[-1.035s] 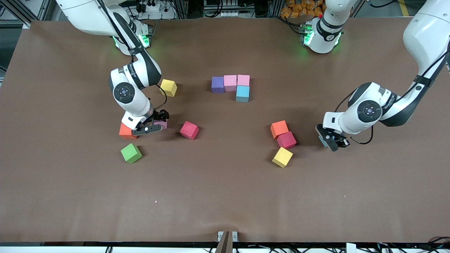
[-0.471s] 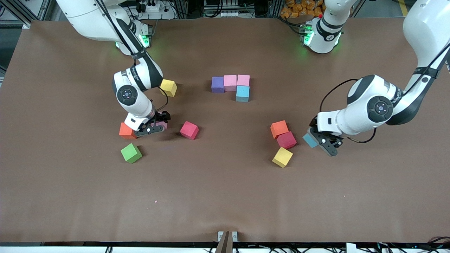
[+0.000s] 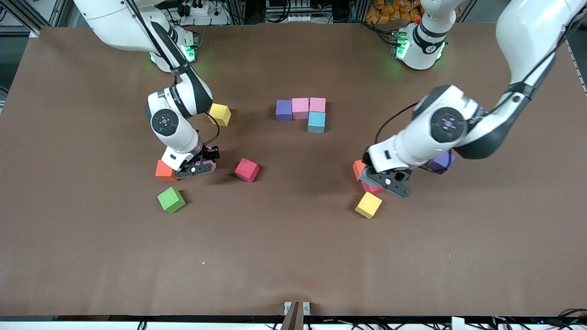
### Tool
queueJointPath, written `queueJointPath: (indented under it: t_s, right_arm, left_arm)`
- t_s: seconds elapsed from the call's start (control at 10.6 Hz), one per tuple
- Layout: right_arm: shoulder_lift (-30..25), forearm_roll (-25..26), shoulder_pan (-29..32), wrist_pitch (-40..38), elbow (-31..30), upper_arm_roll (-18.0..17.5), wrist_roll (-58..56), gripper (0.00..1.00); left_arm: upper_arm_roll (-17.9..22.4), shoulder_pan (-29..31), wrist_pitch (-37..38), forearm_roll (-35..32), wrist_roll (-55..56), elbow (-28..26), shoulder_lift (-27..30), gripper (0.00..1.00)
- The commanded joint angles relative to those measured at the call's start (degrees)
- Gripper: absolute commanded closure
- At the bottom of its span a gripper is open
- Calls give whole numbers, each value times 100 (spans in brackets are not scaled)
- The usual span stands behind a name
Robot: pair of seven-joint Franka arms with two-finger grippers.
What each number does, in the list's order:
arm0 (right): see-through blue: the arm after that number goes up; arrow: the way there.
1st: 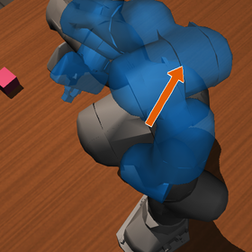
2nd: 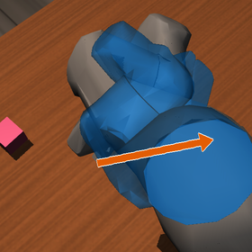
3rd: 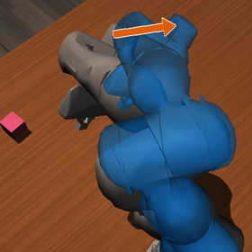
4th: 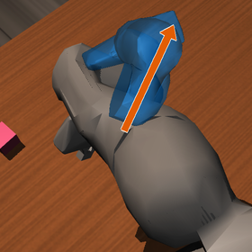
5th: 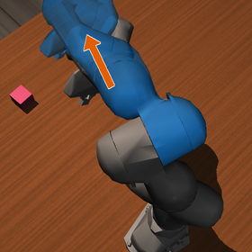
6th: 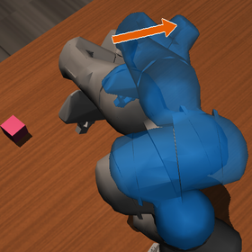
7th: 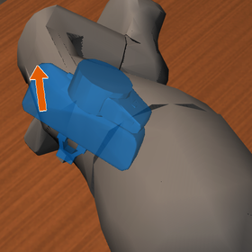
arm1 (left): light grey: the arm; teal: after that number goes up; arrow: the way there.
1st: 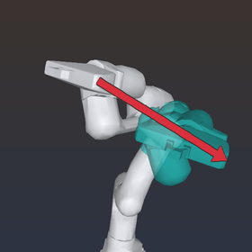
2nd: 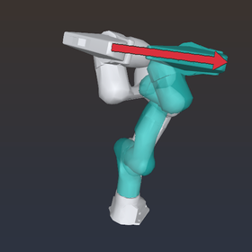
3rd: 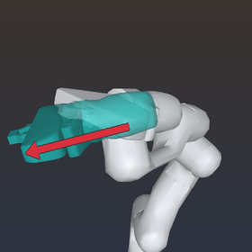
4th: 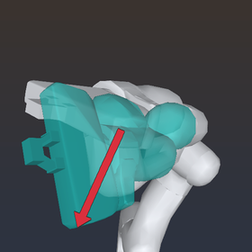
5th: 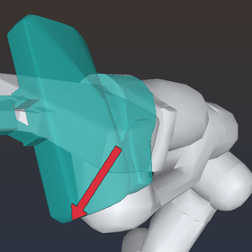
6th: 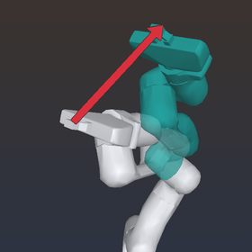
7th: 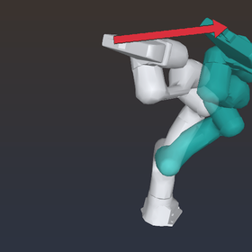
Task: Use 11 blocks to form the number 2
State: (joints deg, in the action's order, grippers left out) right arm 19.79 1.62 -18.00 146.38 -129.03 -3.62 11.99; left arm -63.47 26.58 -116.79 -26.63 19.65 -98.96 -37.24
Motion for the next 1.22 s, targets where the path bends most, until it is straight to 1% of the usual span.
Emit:
queueJointPath:
  t_s: [0.0, 0.19, 0.47, 0.66, 0.94, 1.13]
  right_arm:
    - [-343, 5, -97, -311, 18, -51, 190, 51]
    - [-379, -4, -159, -320, 71, -51, 338, 51]
    - [-379, 5, -510, -320, 133, -51, 900, 49]
    - [-362, 4, -678, -338, 229, -43, 1217, 49]
    - [-361, 5, -696, -610, 370, -43, 1236, 49]
    - [-361, 5, -696, -610, 370, -43, 1236, 49]
  left_arm:
    - [72, -354, 122, 96, 1324, 96, -3, 63]
    - [159, -661, 113, 53, 2416, 96, -91, 63]
    - [781, -1512, 113, -9, 3639, 70, -82, 63]
    - [1020, -1979, 104, -271, 4229, 26, -126, 62]
    - [1442, -2603, 43, -352, 4573, -79, -196, 62]
    - [1478, -2737, 16, -387, 4654, -167, -293, 60]
